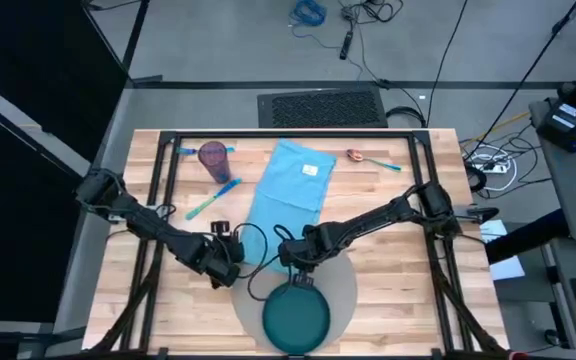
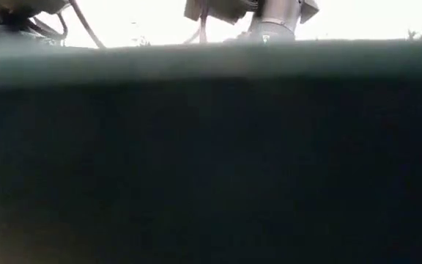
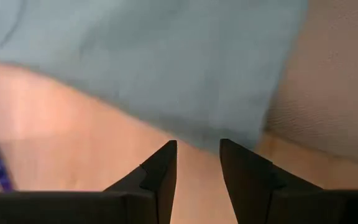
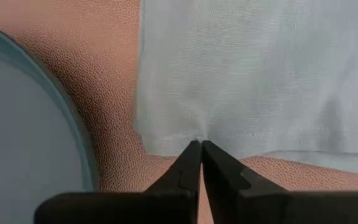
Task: Set table place
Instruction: Fold the blue napkin
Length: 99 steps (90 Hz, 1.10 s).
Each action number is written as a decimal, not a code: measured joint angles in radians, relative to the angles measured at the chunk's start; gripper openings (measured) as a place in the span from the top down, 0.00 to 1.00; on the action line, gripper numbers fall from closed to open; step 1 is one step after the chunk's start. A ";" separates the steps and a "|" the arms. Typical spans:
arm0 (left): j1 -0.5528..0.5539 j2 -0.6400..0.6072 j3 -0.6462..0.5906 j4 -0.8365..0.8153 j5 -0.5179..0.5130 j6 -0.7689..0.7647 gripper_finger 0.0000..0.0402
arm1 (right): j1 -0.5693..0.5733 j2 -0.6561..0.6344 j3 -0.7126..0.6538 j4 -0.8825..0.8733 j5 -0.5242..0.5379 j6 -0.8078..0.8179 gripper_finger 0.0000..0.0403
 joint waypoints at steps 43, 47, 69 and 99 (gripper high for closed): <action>-0.002 0.003 0.000 0.025 0.094 0.022 0.73 | 0.000 0.000 0.000 -0.010 0.002 0.004 1.00; -0.002 0.004 0.000 0.025 0.106 0.025 0.73 | 0.000 0.000 0.000 -0.008 0.002 0.004 1.00; 0.001 0.005 0.000 0.031 0.114 0.030 0.73 | 0.000 0.000 0.000 -0.003 0.003 0.003 1.00; 0.036 0.087 0.003 0.069 0.168 0.080 0.73 | 0.000 0.000 0.001 -0.003 0.004 0.003 1.00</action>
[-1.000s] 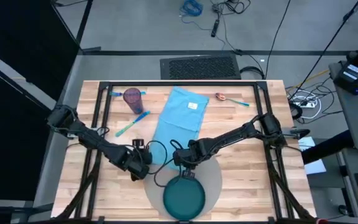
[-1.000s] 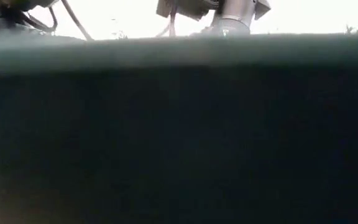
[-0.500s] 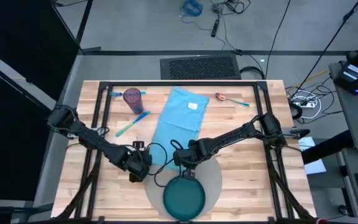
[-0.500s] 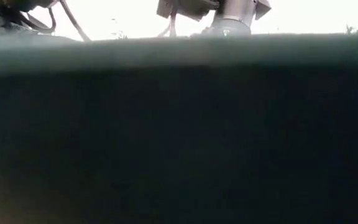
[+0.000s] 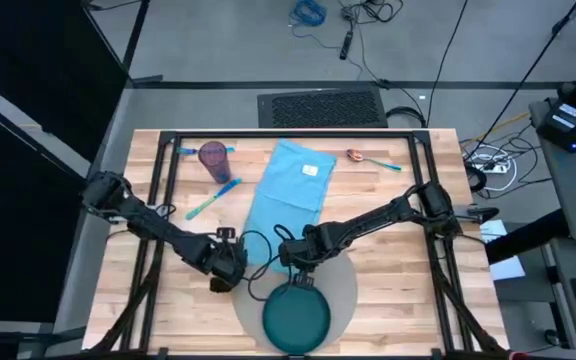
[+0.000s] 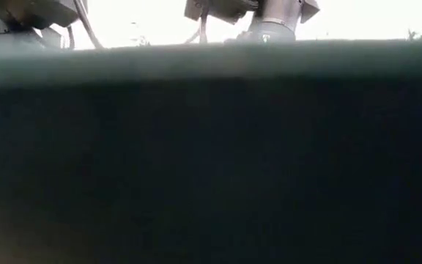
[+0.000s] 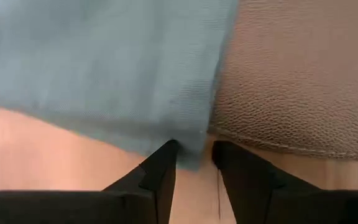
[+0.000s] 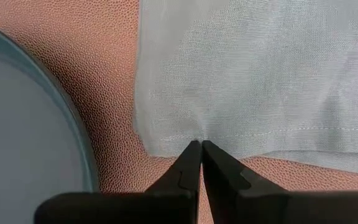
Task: Set table place
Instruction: Fold the blue napkin
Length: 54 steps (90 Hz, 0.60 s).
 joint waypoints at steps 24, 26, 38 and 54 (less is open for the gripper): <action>0.005 0.017 0.000 0.012 0.017 0.021 0.73 | 0.000 0.000 0.000 0.000 0.000 0.000 1.00; 0.005 0.017 0.000 0.013 0.018 0.021 0.73 | 0.000 0.000 0.000 0.000 0.000 0.000 1.00; 0.015 0.018 0.000 0.018 0.021 0.019 0.74 | 0.000 0.000 0.000 0.000 0.000 0.000 1.00; 0.034 0.019 0.000 0.030 0.008 0.021 0.91 | 0.000 0.000 0.000 0.000 0.000 0.000 1.00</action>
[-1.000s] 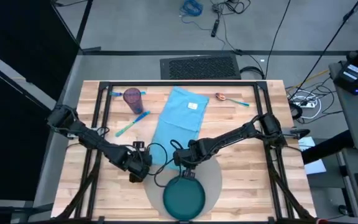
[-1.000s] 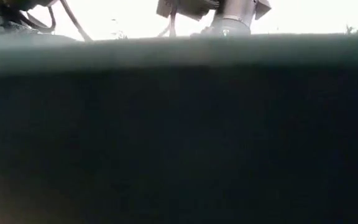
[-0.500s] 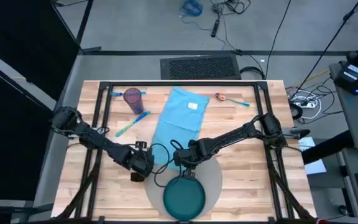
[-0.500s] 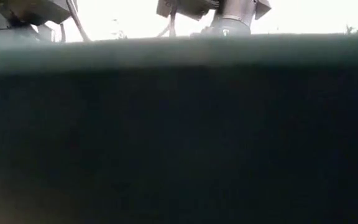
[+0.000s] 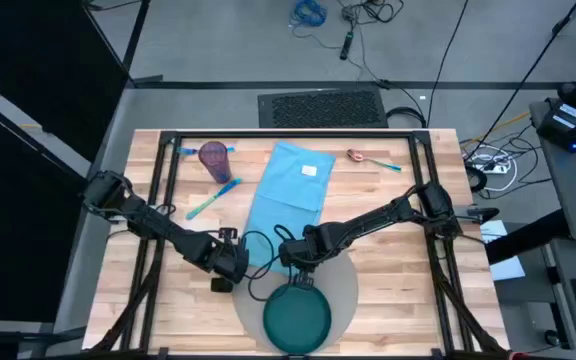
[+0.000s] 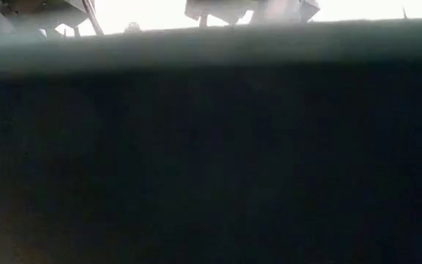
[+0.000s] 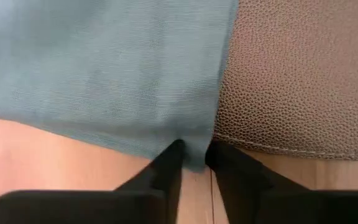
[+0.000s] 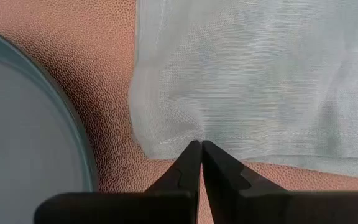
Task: Set table place
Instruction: Fold the blue napkin
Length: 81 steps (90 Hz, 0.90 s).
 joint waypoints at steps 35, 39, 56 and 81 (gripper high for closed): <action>0.010 0.007 0.054 -0.100 -0.132 -0.002 1.00 | 0.000 -0.013 0.000 -0.025 0.001 -0.060 1.00; 0.011 0.007 0.055 -0.113 -0.137 -0.003 1.00 | 0.000 -0.020 0.000 -0.028 0.004 -0.060 1.00; 0.009 0.006 0.055 -0.162 -0.140 -0.044 1.00 | 0.006 -0.070 0.000 -0.031 0.055 -0.056 1.00; -0.002 -0.001 0.059 -0.159 -0.138 -0.055 1.00 | 0.007 -0.079 0.001 -0.040 0.049 -0.047 1.00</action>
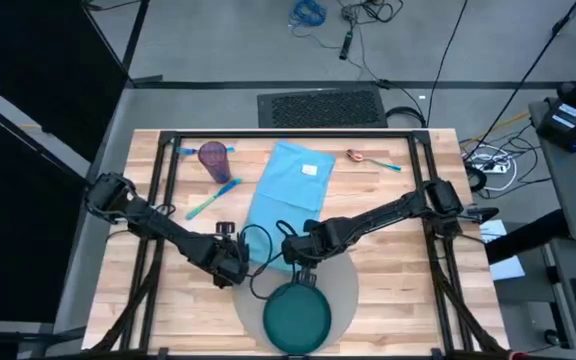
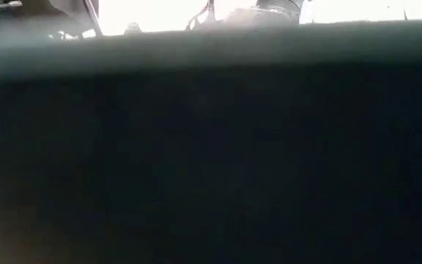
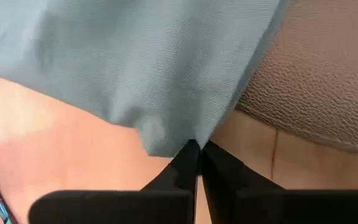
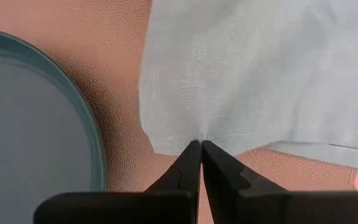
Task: Set table place
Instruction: Fold the blue napkin
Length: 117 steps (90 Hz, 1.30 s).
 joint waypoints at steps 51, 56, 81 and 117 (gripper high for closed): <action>-0.001 -0.002 0.000 0.001 0.011 -0.004 1.00 | 0.002 0.008 -0.001 0.038 0.003 0.012 0.75; -0.001 -0.002 0.000 0.000 0.011 -0.004 1.00 | 0.002 0.008 -0.001 0.039 0.002 0.021 0.69; 0.002 -0.002 0.000 -0.083 -0.022 -0.057 1.00 | 0.022 0.008 -0.001 0.133 -0.011 0.018 0.57; 0.056 -0.003 0.001 -0.047 -0.038 -0.026 1.00 | 0.000 0.085 -0.001 0.228 -0.070 -0.023 0.59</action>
